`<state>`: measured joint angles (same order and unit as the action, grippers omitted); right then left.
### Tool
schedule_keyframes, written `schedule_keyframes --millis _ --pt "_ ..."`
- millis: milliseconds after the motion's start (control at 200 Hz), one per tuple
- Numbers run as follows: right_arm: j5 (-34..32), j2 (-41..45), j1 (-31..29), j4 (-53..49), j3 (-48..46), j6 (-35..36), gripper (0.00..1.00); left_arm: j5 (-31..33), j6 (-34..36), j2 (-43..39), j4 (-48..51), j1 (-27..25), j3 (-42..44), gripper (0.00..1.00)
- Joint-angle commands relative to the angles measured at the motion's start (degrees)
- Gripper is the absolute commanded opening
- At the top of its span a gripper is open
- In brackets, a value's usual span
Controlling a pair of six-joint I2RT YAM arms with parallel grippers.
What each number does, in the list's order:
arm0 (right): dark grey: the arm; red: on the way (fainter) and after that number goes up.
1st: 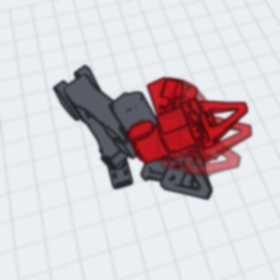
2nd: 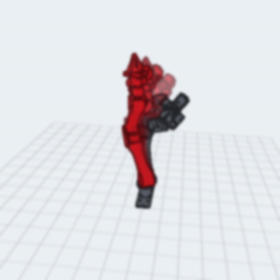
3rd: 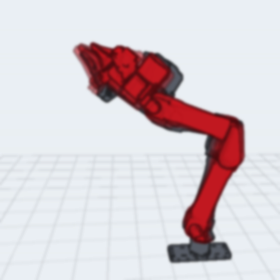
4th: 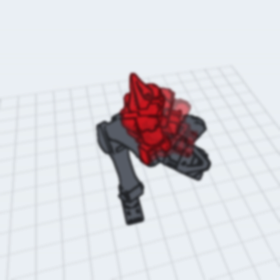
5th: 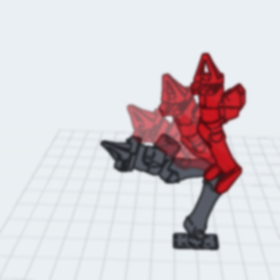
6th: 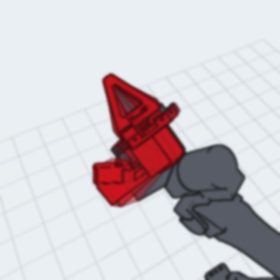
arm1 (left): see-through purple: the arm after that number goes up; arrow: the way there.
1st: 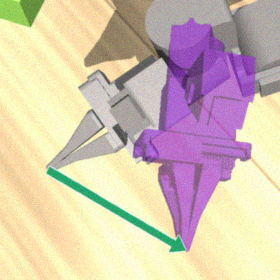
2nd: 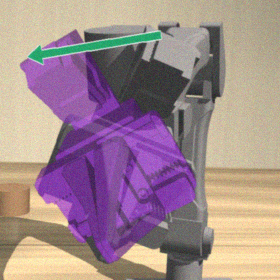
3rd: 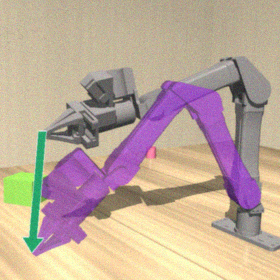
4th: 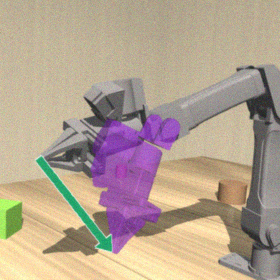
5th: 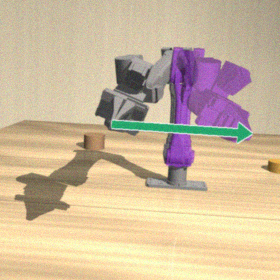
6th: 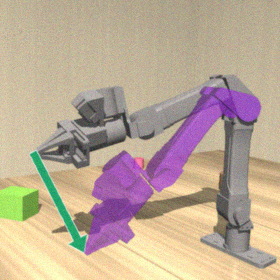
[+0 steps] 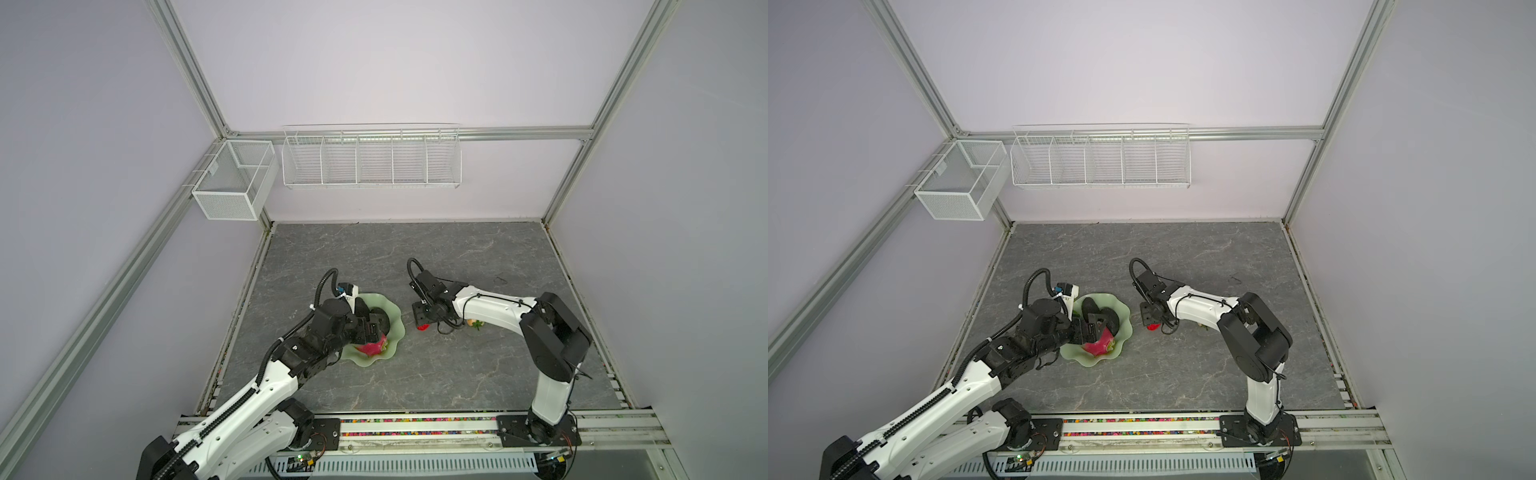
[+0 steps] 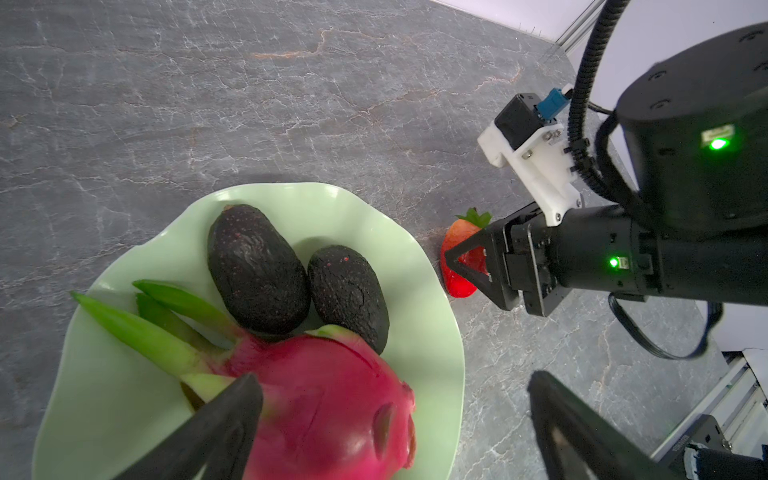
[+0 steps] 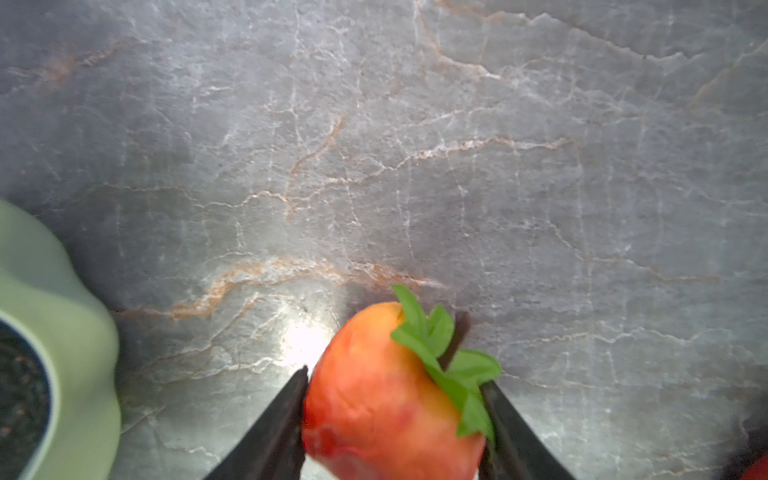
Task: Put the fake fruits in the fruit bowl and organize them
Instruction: 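Grasp the red strawberry beside the bowl with the right gripper, then place the red strawberry into the bowl beside the avocados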
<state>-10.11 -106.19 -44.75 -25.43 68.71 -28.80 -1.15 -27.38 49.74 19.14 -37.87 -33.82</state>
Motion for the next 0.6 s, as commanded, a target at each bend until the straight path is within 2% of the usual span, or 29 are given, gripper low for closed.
schedule_keyframes --millis 0,120,305,595 --pt "2.42 5.19 -0.09 2.43 -2.12 4.15 0.52 0.65 -0.51 -0.90 -0.25 0.26 0.08 0.99" --pt "1.75 8.87 -2.23 3.02 -1.66 8.47 0.52 1.74 -0.86 -1.40 1.10 0.31 -0.64 0.99" --pt "1.09 12.12 -6.22 4.39 -0.39 10.32 0.52 4.56 -0.88 -1.69 4.33 0.34 -1.70 0.99" --pt "3.49 7.14 -10.07 6.11 4.01 10.81 0.53 4.27 -1.63 -2.36 4.16 0.34 -1.72 0.99"
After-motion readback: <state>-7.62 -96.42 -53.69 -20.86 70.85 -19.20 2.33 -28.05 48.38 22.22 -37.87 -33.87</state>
